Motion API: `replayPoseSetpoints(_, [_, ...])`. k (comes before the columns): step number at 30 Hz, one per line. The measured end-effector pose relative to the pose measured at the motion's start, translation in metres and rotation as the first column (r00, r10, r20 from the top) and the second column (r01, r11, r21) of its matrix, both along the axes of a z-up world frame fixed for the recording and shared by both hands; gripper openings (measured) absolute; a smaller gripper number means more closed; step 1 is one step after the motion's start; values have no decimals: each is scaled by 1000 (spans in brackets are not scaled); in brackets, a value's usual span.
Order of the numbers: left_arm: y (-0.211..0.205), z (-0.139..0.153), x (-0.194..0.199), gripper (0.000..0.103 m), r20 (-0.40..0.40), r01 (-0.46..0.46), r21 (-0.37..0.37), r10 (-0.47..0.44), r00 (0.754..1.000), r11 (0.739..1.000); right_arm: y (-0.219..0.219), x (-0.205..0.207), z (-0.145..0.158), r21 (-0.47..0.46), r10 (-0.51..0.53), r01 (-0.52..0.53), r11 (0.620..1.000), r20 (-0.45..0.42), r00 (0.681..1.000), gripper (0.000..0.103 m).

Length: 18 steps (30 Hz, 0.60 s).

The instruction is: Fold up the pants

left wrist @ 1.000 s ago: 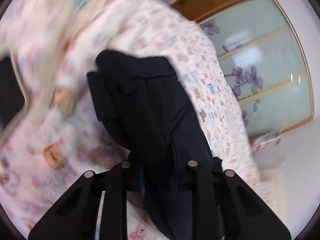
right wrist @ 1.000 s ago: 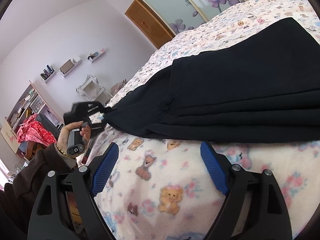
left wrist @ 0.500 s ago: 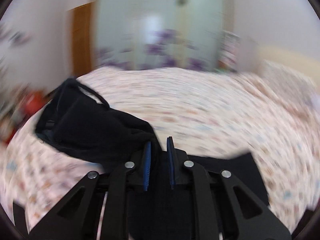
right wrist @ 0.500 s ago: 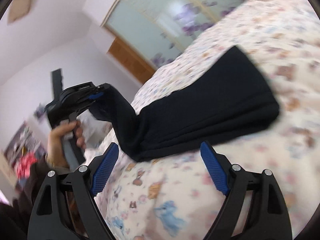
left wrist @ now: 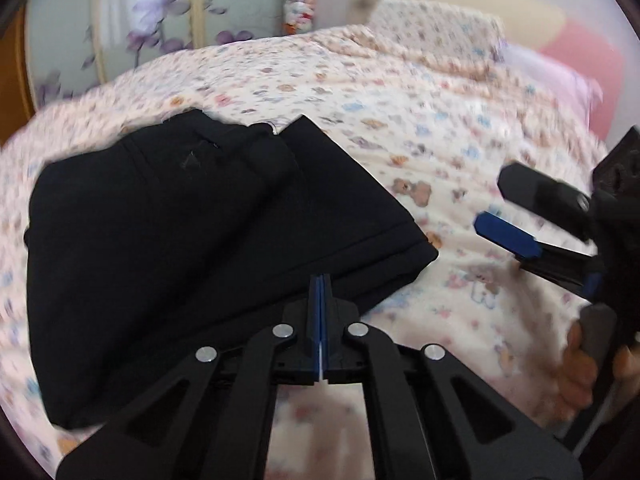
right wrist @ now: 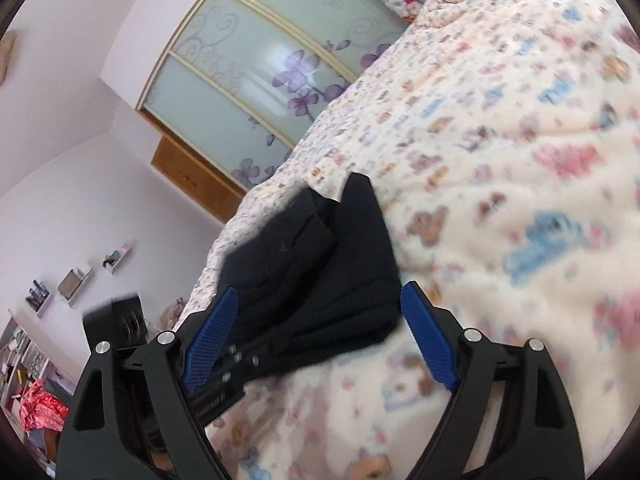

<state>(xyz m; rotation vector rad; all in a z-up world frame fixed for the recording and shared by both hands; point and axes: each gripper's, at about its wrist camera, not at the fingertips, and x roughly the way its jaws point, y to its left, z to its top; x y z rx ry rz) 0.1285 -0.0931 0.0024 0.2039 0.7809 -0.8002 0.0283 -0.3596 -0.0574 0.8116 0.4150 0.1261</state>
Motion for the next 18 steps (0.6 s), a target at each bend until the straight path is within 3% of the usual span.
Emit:
replayPoseSetpoints(1, [7, 1, -1, 15, -13, -17, -36, 16, 1000, 999, -1, 10, 7, 9, 23, -23, 1000, 0, 1000, 86])
replayPoseSetpoints(2, [22, 3, -1, 43, -27, -55, -92, 52, 998, 994, 0, 18, 10, 21, 39, -39, 999, -2, 999, 86])
replayPoseSetpoints(4, [49, 7, -1, 74, -25, -129, -169, 127, 992, 977, 3, 42, 16, 50, 82, -81, 995, -20, 996, 86])
replayPoseSetpoints(7, [92, 10, 0, 79, -14, -238, -247, 242, 970, 939, 10, 85, 24, 43, 132, -130, 991, -59, 989, 86])
replayPoseSetpoints(10, [137, 3, 7, 91, -62, -372, -305, 372, 926, 876, 11, 127, 14, 66, 124, -114, 991, -171, 977, 85])
replayPoseSetpoints(13, [176, -11, 8, 93, -113, -471, -346, 462, 880, 811, 8, 154, -5, 136, 104, -67, 988, -286, 953, 85])
replayPoseSetpoints(18, [189, -33, 9, 96, -160, -505, -367, 482, 861, 781, 13, 176, -6, 63, 104, -89, 994, -305, 947, 84])
